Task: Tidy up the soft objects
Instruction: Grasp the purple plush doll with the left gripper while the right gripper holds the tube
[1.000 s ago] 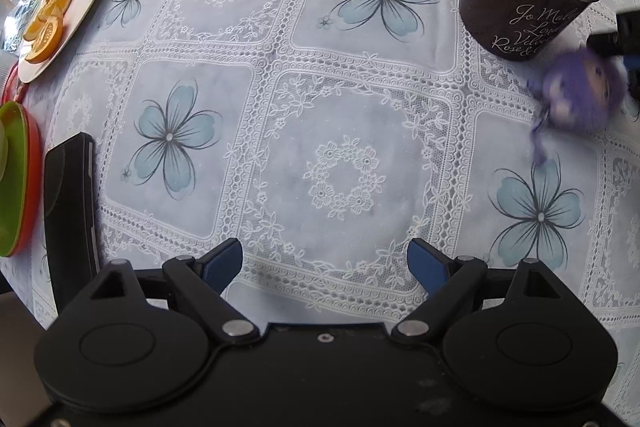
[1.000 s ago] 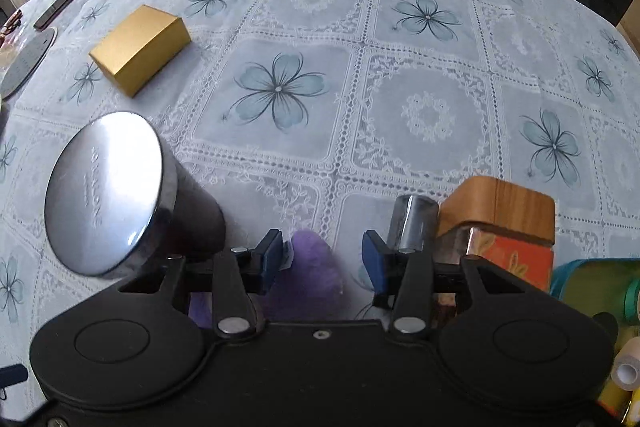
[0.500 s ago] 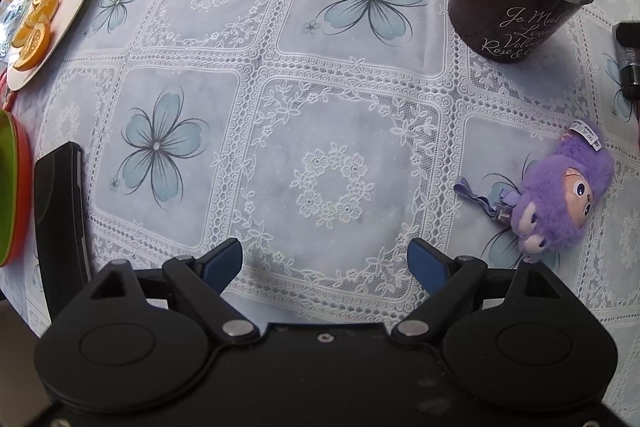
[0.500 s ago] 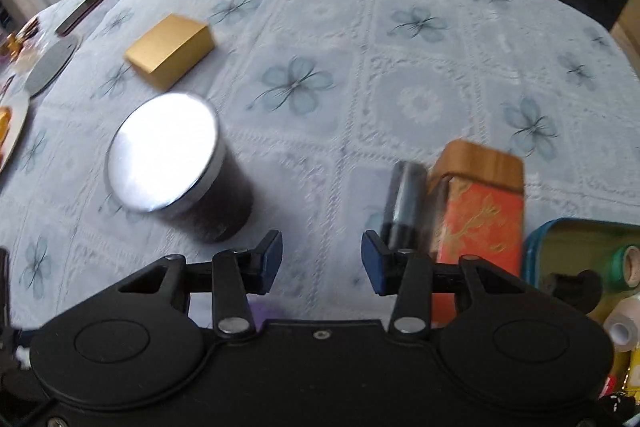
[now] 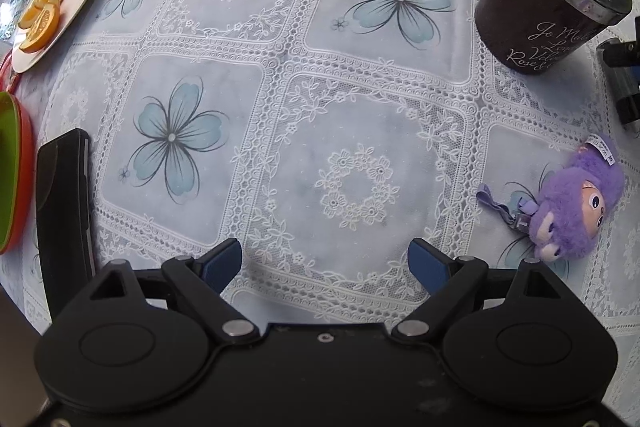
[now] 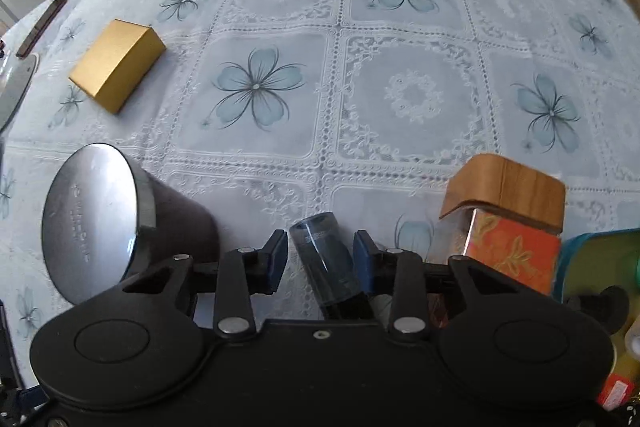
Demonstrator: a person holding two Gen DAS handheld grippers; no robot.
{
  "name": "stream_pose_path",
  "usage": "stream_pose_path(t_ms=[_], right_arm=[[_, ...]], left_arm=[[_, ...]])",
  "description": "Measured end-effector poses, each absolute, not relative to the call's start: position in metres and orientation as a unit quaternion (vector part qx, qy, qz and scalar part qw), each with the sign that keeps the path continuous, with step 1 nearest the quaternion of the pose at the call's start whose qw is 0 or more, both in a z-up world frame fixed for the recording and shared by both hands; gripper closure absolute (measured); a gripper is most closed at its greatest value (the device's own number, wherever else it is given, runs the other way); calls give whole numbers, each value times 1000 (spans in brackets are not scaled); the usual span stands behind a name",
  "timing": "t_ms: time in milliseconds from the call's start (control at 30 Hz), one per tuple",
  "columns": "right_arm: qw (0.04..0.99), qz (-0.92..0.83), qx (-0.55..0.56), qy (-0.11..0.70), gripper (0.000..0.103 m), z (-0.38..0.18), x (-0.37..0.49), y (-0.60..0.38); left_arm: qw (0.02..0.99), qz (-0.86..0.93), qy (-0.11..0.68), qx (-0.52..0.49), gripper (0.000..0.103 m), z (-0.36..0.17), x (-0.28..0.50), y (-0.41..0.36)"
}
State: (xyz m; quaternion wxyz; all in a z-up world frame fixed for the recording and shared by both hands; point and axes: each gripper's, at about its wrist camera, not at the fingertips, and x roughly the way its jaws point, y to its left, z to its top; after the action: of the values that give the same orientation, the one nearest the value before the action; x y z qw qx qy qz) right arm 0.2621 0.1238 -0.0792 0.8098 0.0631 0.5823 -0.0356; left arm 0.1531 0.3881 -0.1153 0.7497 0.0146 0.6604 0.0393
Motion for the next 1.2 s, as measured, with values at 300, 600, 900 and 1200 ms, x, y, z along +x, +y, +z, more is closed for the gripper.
stream_pose_path(t_ms=[300, 600, 900, 1200], right_arm=[[802, -36, -17, 596, 73, -88, 245, 145], [810, -8, 32, 586, 74, -59, 210, 143], [817, -46, 111, 564, 74, -19, 156, 101], [803, -87, 158, 568, 74, -15, 101, 63]], left_arm=[[766, 17, 643, 26, 13, -102, 157, 368], [793, -69, 604, 42, 11, -77, 151, 330], [799, -151, 571, 111, 7, -80, 156, 256], [781, -159, 594, 112, 30, -110, 159, 234]])
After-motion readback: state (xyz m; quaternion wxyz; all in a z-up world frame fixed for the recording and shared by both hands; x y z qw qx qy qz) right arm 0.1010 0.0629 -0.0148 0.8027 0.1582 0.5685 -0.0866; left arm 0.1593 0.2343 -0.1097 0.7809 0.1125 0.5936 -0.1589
